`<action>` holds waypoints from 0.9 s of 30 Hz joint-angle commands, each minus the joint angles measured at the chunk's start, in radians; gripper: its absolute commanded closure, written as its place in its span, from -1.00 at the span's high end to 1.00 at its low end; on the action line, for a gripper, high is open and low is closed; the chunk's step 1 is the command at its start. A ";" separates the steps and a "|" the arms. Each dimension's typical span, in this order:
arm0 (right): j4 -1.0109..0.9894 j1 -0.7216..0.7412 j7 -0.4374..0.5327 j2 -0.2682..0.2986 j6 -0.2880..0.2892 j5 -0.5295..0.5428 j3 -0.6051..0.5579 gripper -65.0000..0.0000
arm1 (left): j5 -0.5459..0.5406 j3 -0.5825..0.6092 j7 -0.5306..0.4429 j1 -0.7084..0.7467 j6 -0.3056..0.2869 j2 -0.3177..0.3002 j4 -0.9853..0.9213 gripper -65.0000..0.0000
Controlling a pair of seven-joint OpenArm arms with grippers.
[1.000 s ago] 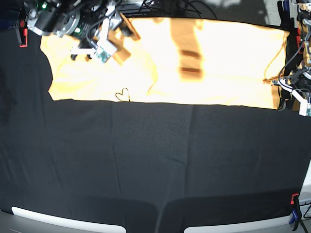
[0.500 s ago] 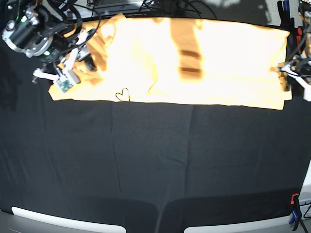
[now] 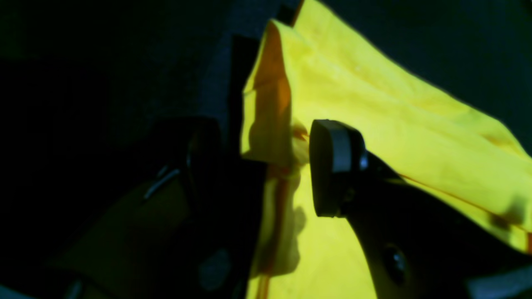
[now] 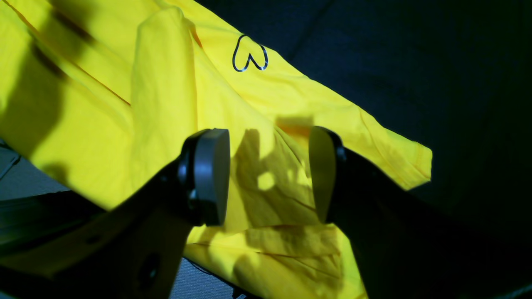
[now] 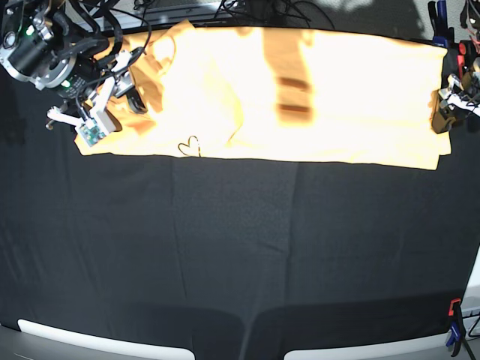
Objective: Layout the t-shirt on the table in an organized manner, then fold the t-shirt properly
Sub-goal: 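Grasp the shirt's other end with the left gripper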
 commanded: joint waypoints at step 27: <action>0.016 0.002 0.015 0.008 0.003 -0.005 0.008 -0.09 | 0.023 -0.018 -0.165 -0.002 -0.031 0.097 0.008 -1.00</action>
